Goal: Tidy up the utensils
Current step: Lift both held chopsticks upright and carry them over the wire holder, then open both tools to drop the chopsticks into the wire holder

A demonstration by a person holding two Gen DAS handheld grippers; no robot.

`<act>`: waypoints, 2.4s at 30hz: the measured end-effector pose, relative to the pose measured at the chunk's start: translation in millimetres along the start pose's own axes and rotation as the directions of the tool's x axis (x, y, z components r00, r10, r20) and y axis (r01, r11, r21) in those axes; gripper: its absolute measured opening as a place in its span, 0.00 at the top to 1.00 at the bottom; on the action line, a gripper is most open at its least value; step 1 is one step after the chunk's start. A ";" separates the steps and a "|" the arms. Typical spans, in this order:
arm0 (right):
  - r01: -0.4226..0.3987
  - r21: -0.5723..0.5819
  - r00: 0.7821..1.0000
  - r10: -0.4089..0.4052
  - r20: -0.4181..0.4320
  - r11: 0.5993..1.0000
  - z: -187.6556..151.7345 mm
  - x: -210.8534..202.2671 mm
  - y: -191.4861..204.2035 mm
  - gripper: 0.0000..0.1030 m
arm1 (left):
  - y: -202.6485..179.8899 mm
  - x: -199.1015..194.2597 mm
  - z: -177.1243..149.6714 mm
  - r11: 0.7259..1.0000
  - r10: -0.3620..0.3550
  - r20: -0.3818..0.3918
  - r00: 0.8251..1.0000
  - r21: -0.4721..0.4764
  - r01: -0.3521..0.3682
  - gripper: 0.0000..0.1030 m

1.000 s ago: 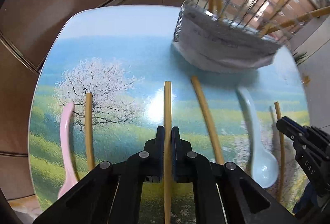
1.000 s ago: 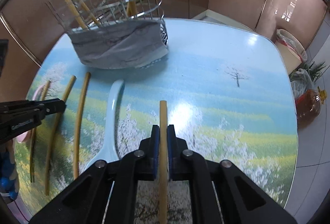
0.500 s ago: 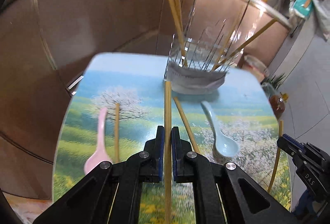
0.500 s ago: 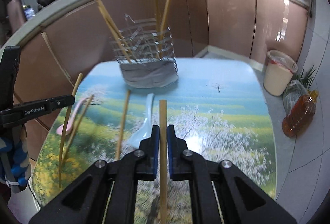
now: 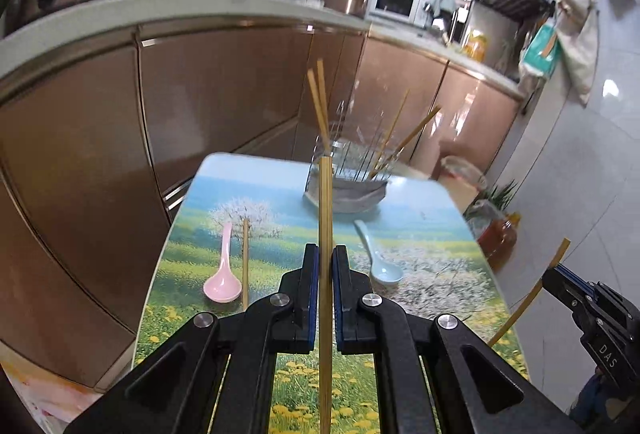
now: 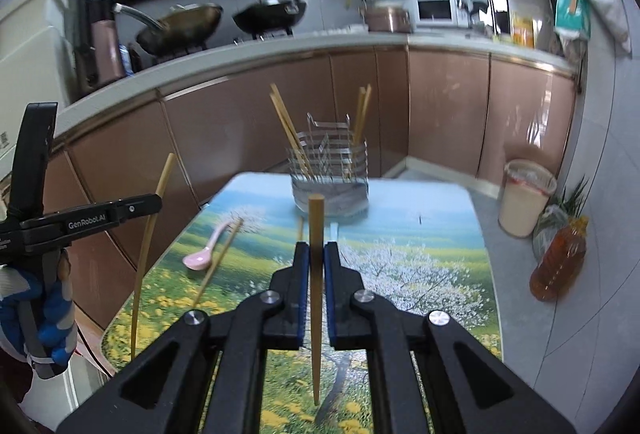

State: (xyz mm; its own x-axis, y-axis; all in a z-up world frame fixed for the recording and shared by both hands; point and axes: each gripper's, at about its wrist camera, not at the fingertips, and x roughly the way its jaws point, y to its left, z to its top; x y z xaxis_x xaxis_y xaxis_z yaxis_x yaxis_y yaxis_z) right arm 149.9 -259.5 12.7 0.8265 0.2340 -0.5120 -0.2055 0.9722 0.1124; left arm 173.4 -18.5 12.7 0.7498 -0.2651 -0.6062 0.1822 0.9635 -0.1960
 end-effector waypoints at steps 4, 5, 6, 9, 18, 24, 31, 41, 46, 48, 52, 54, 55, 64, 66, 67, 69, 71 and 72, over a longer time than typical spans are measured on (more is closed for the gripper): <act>0.002 -0.024 0.999 -0.001 0.046 1.000 8.7 -22.9 11.6 0.94 | -5.7 -29.1 7.0 1.000 -0.022 0.057 0.998 0.011 0.021 0.94; 0.002 -0.029 0.998 0.000 0.058 1.000 12.1 -27.9 15.0 0.94 | -7.5 -33.7 9.4 1.000 -0.026 0.069 0.997 0.014 0.025 0.94; 0.001 -0.034 0.998 0.001 0.069 0.999 16.0 -31.9 17.9 0.94 | -9.3 -37.7 12.6 0.999 -0.032 0.080 0.996 0.017 0.031 0.94; -0.003 -0.050 0.995 0.008 0.100 0.999 30.5 -37.7 24.4 0.94 | -12.2 -52.3 29.9 0.998 -0.053 0.121 0.991 0.022 0.050 0.94; -0.024 -0.100 0.980 0.044 0.196 0.995 108.5 -23.8 41.0 0.94 | -21.0 -53.5 97.8 0.996 -0.087 0.209 0.974 0.044 0.079 0.94; -0.037 -0.123 0.963 0.068 0.259 0.992 168.5 14.5 39.9 0.94 | -26.1 -17.2 150.9 0.990 -0.139 0.253 0.957 0.045 0.132 0.94; -0.022 -0.114 0.950 0.057 0.306 0.993 218.0 77.2 24.5 0.94 | -28.9 42.0 207.3 0.983 -0.180 0.307 0.934 0.029 0.180 0.94; 0.015 -0.054 0.958 0.001 0.288 0.998 223.2 166.6 -16.5 0.94 | -38.4 138.2 234.1 0.984 -0.172 0.341 0.924 0.009 0.179 0.94; 0.048 -0.060 0.960 -0.029 0.279 0.997 212.6 197.0 -24.8 0.94 | -37.2 184.0 222.9 0.992 -0.104 0.369 0.923 -0.025 0.122 0.94; 0.053 -0.060 0.961 -0.035 0.275 0.997 209.3 206.1 -28.2 0.94 | -37.5 199.6 217.9 0.995 -0.078 0.381 0.921 -0.026 0.095 0.94; 0.053 -0.039 0.964 -0.041 0.261 0.998 202.5 221.3 -39.1 0.94 | -42.2 216.2 205.7 0.999 -0.037 0.404 0.914 -0.011 0.045 0.94; 0.050 -0.031 0.967 -0.040 0.253 0.998 199.6 226.7 -43.7 0.94 | -44.4 220.4 203.6 1.000 -0.016 0.424 0.905 0.004 0.016 0.94; 0.048 -0.028 0.967 -0.039 0.250 0.998 197.4 228.7 -46.1 0.94 | -45.6 221.0 200.8 1.000 -0.013 0.430 0.903 0.012 0.009 0.94; 0.014 0.012 0.976 -0.016 0.218 1.000 180.6 240.2 -56.7 0.93 | -45.7 225.0 191.1 0.999 0.007 0.433 0.901 0.042 -0.027 0.93; 0.013 0.016 0.976 -0.016 0.216 1.000 181.8 241.8 -57.5 0.93 | -45.4 225.9 192.1 0.998 0.010 0.431 0.902 0.044 -0.032 0.93; 0.012 0.015 0.976 -0.015 0.215 1.000 181.7 241.9 -57.6 0.93 | -45.3 225.9 192.6 0.998 0.010 0.432 0.902 0.045 -0.033 0.93; 0.015 0.015 0.977 -0.018 0.215 1.000 182.3 242.5 -58.0 0.93 | -44.6 224.6 193.3 0.998 0.009 0.439 0.898 0.049 -0.034 0.93; 0.015 0.018 0.977 -0.018 0.214 1.000 182.4 243.7 -58.7 0.93 | -45.3 224.1 193.4 0.998 0.010 0.445 0.896 0.057 -0.039 0.93; 0.013 0.020 0.977 -0.017 0.214 1.000 182.6 244.7 -59.0 0.93 | -45.3 224.0 194.1 0.997 0.010 0.446 0.895 0.063 -0.042 0.93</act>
State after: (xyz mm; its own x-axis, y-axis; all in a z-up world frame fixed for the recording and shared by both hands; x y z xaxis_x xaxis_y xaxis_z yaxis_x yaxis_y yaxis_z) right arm 460.0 -257.3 36.3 0.9229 0.2144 -0.3198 -0.1841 0.9752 0.1225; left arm 456.6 -114.5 35.4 0.9566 -0.2114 -0.2006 0.1899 0.9743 -0.1212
